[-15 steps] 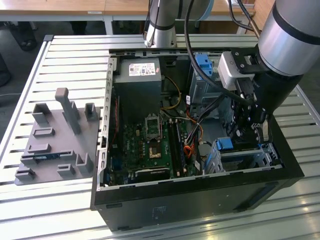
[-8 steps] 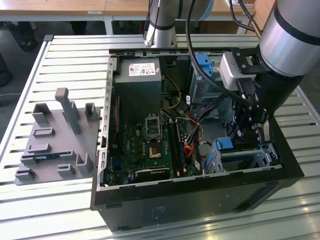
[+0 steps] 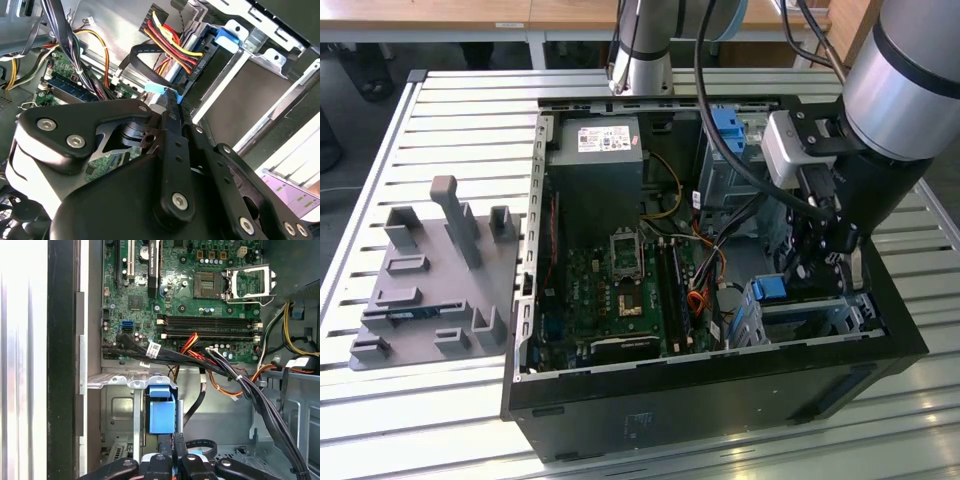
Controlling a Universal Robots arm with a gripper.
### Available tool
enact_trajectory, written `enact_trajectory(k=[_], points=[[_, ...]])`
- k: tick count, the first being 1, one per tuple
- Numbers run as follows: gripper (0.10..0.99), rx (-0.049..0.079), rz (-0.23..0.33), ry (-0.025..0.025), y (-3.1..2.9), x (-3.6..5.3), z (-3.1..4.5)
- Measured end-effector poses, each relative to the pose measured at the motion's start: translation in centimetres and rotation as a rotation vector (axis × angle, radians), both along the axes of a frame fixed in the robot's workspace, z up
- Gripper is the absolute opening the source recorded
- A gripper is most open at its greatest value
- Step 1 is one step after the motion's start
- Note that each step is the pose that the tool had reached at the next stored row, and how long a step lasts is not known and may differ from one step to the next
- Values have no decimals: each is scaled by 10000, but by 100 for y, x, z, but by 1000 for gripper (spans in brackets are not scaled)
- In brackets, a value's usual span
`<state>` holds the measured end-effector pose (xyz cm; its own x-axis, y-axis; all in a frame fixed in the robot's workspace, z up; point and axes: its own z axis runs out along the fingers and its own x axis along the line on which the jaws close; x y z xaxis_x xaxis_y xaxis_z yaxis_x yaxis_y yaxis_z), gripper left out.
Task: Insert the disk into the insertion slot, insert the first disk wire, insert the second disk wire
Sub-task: 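Insert the second disk wire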
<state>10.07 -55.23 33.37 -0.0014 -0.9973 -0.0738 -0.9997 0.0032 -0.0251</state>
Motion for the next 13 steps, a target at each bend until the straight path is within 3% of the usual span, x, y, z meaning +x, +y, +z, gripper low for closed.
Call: enact_trajectory(k=[13], points=[[149, 0, 1, 1, -3, 36, -4]])
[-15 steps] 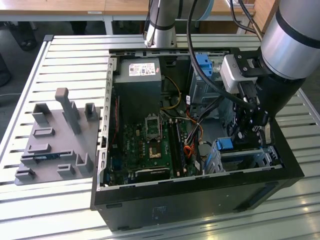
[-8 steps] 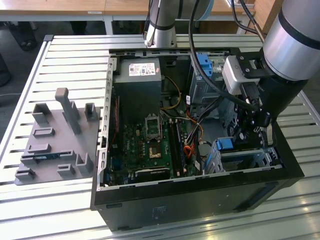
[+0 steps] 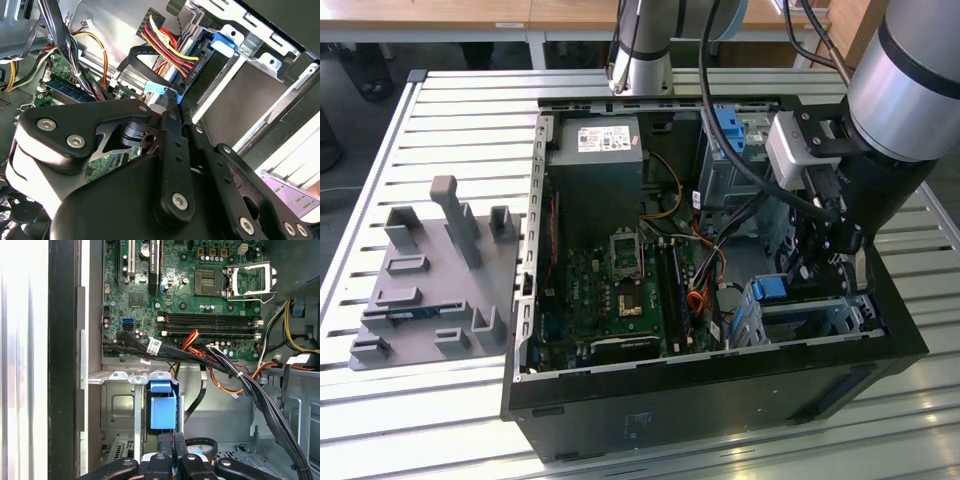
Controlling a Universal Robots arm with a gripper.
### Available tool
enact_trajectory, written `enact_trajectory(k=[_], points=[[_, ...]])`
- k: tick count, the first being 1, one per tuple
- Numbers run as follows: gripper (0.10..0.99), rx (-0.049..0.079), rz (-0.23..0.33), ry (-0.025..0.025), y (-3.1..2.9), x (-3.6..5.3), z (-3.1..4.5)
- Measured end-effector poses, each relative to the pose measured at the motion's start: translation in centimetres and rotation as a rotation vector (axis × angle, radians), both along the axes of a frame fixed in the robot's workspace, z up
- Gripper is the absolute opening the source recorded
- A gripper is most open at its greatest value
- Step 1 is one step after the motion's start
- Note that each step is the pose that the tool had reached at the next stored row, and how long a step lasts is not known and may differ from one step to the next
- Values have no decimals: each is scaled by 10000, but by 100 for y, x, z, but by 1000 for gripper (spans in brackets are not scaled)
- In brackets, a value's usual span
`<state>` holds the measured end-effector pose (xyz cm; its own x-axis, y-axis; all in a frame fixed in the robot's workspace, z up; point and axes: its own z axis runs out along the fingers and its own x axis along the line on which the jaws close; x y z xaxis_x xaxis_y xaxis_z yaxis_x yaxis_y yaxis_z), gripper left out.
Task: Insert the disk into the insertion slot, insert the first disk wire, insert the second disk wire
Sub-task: 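Insert the second disk wire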
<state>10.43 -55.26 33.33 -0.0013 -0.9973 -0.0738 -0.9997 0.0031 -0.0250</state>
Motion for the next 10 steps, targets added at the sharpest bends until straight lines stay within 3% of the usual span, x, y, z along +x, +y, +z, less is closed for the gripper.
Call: enact_trajectory(k=[10], points=[[149, 0, -78, 0, 0, 16, -9]])
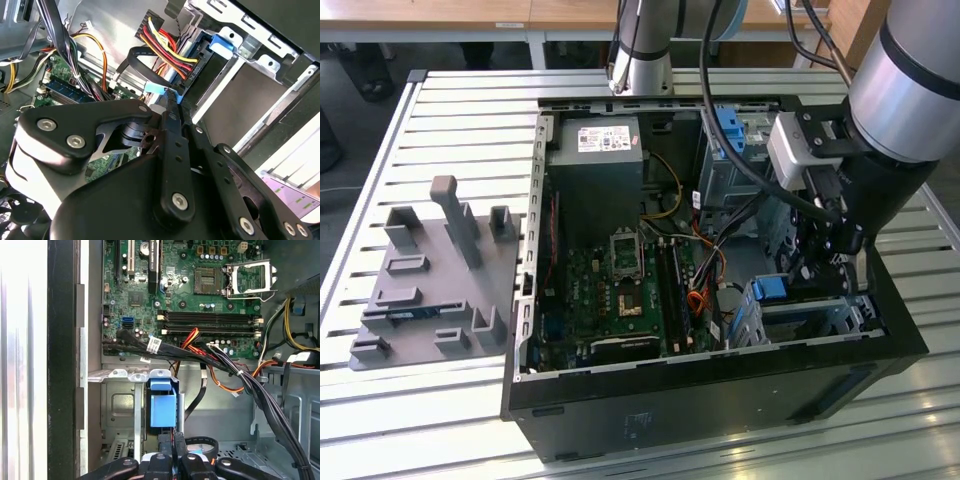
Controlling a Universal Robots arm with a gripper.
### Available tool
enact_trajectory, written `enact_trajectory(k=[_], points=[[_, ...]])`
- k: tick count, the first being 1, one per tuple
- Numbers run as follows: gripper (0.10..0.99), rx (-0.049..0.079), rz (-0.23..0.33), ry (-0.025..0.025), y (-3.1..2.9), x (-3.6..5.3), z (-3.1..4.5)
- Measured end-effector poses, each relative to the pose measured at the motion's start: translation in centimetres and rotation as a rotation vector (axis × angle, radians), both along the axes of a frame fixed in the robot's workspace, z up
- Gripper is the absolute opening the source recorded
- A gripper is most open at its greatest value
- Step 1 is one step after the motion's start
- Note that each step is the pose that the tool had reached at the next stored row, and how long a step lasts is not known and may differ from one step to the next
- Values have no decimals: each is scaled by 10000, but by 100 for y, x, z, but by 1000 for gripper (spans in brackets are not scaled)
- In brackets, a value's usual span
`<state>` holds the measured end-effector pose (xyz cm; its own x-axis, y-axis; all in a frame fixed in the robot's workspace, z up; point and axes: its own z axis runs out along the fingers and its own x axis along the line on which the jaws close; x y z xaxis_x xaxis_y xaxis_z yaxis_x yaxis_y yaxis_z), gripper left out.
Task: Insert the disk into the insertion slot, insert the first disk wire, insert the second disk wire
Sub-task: 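Insert the second disk wire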
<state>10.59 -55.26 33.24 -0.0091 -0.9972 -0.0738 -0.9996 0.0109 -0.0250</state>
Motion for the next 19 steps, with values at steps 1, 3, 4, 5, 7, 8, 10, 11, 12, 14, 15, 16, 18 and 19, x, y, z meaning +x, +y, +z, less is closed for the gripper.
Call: enact_trajectory(k=[1, 3, 4, 5, 7, 8, 10, 11, 12, 14, 15, 16, 18, 19], points=[[149, 2, -35, 0, 0, 1, -2], [149, 1, -74, 0, 0, 1, -3], [149, 1, -75, 0, 0, 1, -4], [149, 1, -76, 0, 0, 1, -5], [149, 3, -76, 0, 0, 1, -10], [149, 2, -76, 0, 0, 2, -12], [149, 0, -76, 0, 0, 1, -17], [149, 1, -76, 0, 0, 1, -20], [149, 2, -76, 0, 0, 1, -23], [149, 1, -76, 0, 0, 1, -30], [149, 1, -76, 0, 0, 1, -34], [149, 1, -76, 0, 0, 2, -38], [149, 0, -76, 0, 0, 4, -43], [149, -1, -76, 0, 0, 6, -44]])
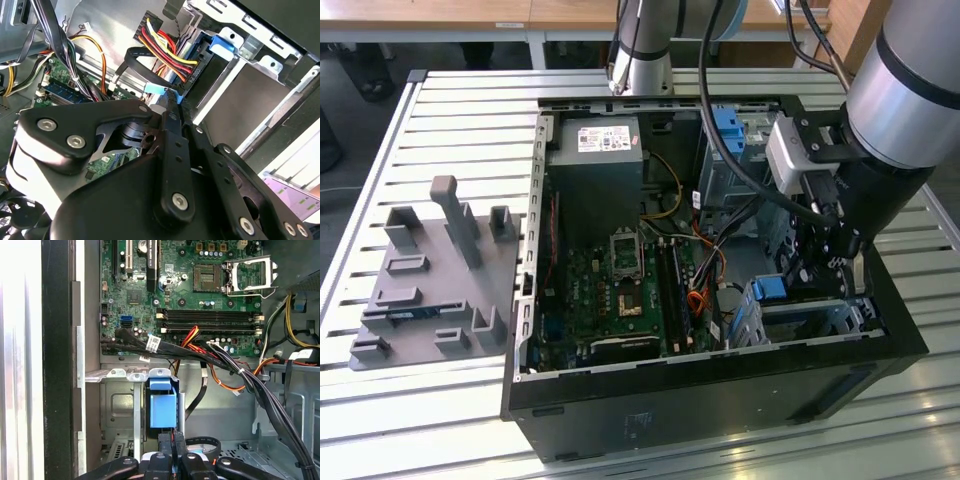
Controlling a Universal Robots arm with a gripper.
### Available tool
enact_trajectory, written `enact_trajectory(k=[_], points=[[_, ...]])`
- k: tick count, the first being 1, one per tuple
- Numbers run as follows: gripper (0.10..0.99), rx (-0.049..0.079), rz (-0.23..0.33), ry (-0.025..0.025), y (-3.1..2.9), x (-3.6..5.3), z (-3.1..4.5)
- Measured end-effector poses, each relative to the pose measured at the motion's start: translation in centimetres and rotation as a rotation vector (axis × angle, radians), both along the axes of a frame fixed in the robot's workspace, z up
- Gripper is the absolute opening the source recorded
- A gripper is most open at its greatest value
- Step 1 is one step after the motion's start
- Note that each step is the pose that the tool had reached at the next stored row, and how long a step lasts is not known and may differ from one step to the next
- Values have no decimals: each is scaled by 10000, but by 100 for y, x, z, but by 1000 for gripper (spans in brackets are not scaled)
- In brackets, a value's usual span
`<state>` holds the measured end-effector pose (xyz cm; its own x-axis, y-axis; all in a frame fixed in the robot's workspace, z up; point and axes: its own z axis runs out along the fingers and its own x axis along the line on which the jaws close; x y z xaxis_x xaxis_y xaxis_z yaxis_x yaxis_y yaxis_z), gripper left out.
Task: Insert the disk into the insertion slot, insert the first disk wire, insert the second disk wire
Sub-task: 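Insert the second disk wire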
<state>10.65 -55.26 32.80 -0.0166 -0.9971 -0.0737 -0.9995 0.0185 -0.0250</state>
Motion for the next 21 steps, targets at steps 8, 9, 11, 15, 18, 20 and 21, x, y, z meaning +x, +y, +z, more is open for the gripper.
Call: enact_trajectory(k=[8, 9, 11, 15, 18, 20, 21], points=[[224, 3, 0, 0, 0, 5, -2], [224, 2, 0, 0, 0, 5, 1], [224, 3, 0, 0, 0, 5, 10], [224, 1, 0, 2, 0, 5, 35], [224, 2, 0, 4, 0, 5, 65], [224, 2, 0, 9, 0, 5, 92], [224, 1, 0, 12, 0, 5, 108]])
